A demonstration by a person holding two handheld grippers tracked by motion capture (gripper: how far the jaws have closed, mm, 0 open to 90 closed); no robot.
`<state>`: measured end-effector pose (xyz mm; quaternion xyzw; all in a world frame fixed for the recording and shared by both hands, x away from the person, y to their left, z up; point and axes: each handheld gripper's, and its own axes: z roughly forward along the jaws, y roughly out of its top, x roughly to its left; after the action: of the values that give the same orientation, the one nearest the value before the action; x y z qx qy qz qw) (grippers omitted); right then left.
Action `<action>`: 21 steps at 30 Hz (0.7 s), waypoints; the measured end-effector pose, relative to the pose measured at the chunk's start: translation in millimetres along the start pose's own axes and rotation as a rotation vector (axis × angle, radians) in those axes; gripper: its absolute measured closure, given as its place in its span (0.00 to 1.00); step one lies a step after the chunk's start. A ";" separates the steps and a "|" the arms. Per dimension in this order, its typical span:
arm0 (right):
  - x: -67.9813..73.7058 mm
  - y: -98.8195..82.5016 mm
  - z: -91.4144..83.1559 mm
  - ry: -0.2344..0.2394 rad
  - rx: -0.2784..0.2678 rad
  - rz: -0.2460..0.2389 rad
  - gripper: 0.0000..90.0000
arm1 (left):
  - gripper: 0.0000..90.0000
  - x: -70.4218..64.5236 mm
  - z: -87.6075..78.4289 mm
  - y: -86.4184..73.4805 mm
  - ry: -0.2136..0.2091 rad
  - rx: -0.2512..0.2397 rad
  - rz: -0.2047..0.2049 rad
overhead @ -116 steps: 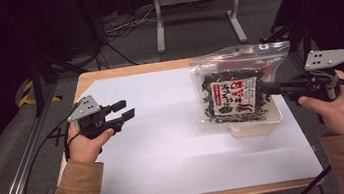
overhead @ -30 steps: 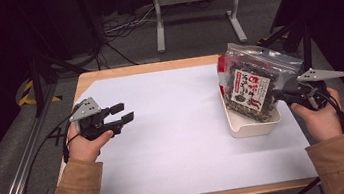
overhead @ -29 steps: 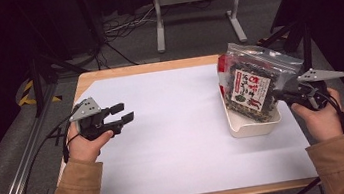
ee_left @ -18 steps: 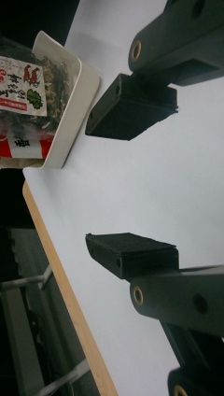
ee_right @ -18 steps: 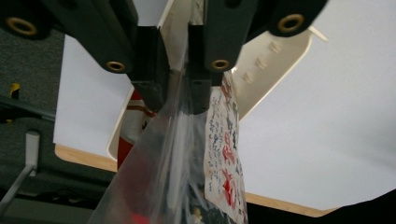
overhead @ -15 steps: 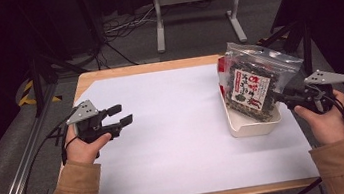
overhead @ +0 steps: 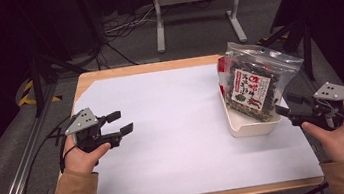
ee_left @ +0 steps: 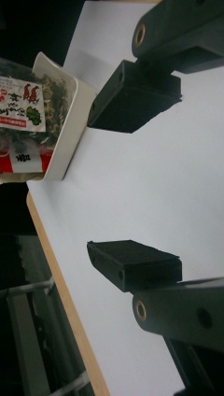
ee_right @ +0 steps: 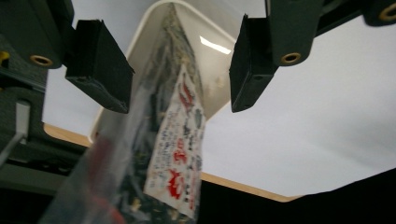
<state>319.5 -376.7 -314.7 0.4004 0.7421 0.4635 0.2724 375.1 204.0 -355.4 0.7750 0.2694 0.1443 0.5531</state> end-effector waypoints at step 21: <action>45.5 -54.6 52.0 0.284 -0.036 -0.080 0.42 | 0.36 -11.4 -9.3 -35.1 -0.037 0.013 0.008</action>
<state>317.0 -327.3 -387.6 0.2960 0.7799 0.5176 0.1903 351.9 213.2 -384.1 0.7821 0.2571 0.1303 0.5525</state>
